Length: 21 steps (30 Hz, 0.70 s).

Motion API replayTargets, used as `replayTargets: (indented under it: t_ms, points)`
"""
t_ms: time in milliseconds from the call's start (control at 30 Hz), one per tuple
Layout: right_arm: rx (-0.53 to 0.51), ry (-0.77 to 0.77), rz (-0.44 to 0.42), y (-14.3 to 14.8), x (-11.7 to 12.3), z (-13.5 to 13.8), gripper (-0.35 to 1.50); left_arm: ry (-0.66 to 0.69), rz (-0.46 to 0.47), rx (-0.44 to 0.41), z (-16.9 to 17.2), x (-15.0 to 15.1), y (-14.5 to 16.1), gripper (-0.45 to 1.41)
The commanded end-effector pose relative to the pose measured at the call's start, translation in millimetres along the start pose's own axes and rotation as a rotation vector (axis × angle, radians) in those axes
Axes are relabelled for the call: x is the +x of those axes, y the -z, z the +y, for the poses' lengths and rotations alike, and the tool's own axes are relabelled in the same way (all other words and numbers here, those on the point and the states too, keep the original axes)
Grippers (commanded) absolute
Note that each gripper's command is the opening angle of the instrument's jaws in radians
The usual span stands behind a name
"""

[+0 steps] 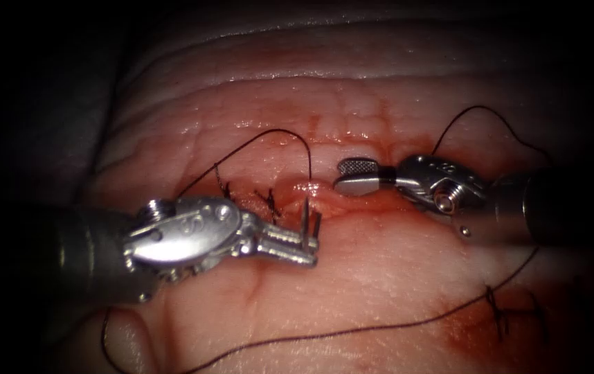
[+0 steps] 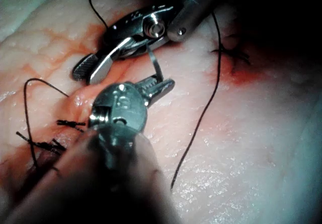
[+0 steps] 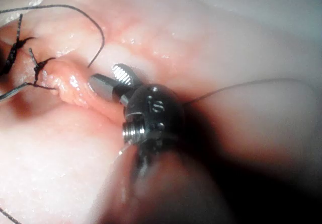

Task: Wound Closure
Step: Grasp the needle near the tip with the left tool and pull it through the skin.

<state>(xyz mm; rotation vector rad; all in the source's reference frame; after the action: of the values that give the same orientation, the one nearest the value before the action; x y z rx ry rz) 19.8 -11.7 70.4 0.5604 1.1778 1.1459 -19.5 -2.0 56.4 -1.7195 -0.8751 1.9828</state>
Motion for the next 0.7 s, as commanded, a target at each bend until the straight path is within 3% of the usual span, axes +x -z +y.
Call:
replayTargets:
  t_ms: [33,467,700]
  points:
    - [0.003,-0.004,-0.001,-0.7,-0.5,0.0,0.1,-0.025,0.001,0.006,-0.3,-0.1,-0.5,-0.45]
    - [0.007,-0.002,-0.003,-0.2,-1.2,0.0,0.09,-0.495,0.088,0.312,-2.3,8.4,2.3,-0.45]
    - [0.007,-0.002,-0.002,-0.3,-1.3,0.1,0.09,-0.571,0.081,0.389,-4.6,13.2,3.8,-0.45]
